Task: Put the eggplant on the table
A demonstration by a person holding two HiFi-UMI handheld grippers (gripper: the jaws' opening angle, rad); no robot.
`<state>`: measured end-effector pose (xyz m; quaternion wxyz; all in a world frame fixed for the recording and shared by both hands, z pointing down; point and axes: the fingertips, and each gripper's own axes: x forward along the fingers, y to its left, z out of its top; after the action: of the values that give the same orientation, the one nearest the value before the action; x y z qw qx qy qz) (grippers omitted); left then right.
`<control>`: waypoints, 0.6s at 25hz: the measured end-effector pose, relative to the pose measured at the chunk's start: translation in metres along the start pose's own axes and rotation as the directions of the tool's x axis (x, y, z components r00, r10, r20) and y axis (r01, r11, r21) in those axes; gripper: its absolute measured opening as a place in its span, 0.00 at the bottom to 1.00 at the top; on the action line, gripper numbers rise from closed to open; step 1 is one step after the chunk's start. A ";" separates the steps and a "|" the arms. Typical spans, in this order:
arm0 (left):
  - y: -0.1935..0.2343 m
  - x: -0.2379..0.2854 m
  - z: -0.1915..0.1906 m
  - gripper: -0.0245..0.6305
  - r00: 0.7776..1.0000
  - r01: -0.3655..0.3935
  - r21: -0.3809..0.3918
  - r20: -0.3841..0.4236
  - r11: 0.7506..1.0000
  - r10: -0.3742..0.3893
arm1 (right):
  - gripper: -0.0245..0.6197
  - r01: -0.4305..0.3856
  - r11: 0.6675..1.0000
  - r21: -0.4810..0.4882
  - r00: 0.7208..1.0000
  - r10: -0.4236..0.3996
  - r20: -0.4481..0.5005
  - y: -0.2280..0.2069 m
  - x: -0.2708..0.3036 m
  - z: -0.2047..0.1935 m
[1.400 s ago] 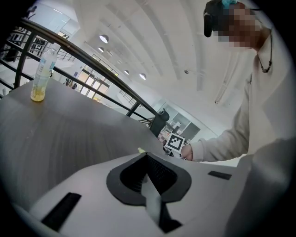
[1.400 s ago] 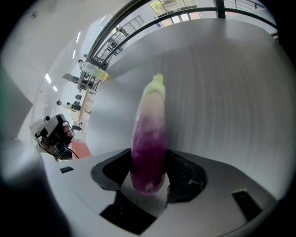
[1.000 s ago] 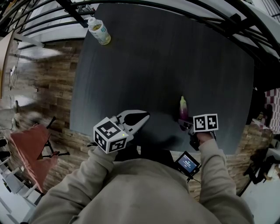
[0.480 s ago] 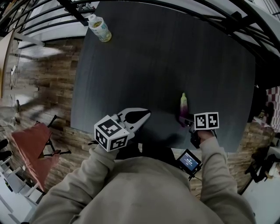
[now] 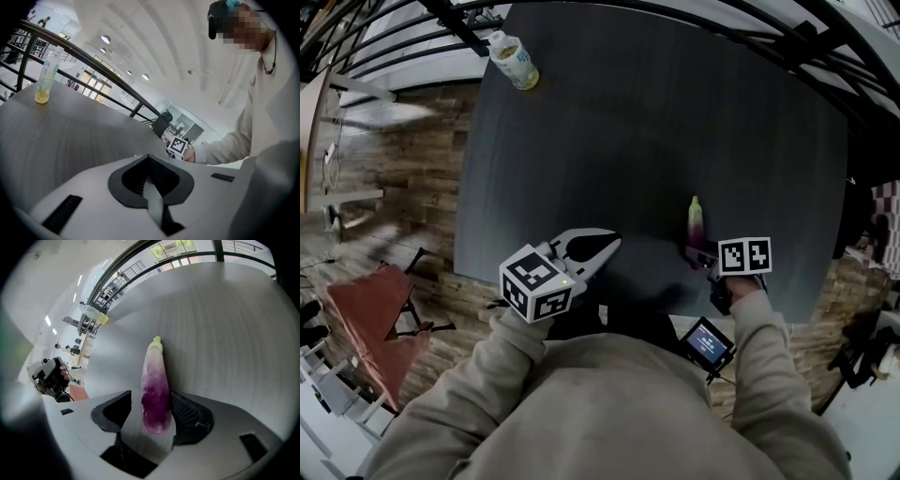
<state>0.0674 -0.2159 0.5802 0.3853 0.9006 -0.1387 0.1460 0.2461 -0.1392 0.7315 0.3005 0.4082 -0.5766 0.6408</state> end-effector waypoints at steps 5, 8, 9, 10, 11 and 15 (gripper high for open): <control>0.000 -0.003 0.001 0.04 1.000 -0.001 0.004 -0.002 1.000 0.001 | 0.44 -0.003 1.000 -0.004 1.000 0.003 0.004 0.003 0.000 0.001; -0.002 -0.003 0.003 0.04 1.000 0.000 0.009 0.000 1.000 0.000 | 0.44 -0.001 1.000 -0.005 1.000 0.001 0.012 0.004 -0.002 0.003; -0.003 -0.004 0.004 0.04 1.000 0.001 0.011 0.000 1.000 -0.001 | 0.44 0.001 1.000 -0.005 1.000 -0.001 0.015 0.004 -0.003 0.003; -0.003 -0.004 0.005 0.04 1.000 0.001 0.014 0.000 1.000 -0.001 | 0.44 0.004 1.000 -0.006 1.000 -0.004 0.017 0.004 -0.005 0.004; -0.004 -0.004 0.007 0.04 1.000 0.001 0.018 0.001 1.000 -0.001 | 0.44 0.005 1.000 -0.007 1.000 -0.005 0.022 0.005 -0.006 0.004; -0.009 -0.006 0.017 0.04 1.000 0.004 0.049 0.005 0.999 -0.004 | 0.44 0.000 1.000 -0.008 0.999 0.000 0.051 0.008 -0.013 0.009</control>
<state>0.0682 -0.2214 0.5608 0.3631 0.9103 -0.1343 0.1466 0.2475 -0.1484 0.7167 0.2874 0.4232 -0.5865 0.6280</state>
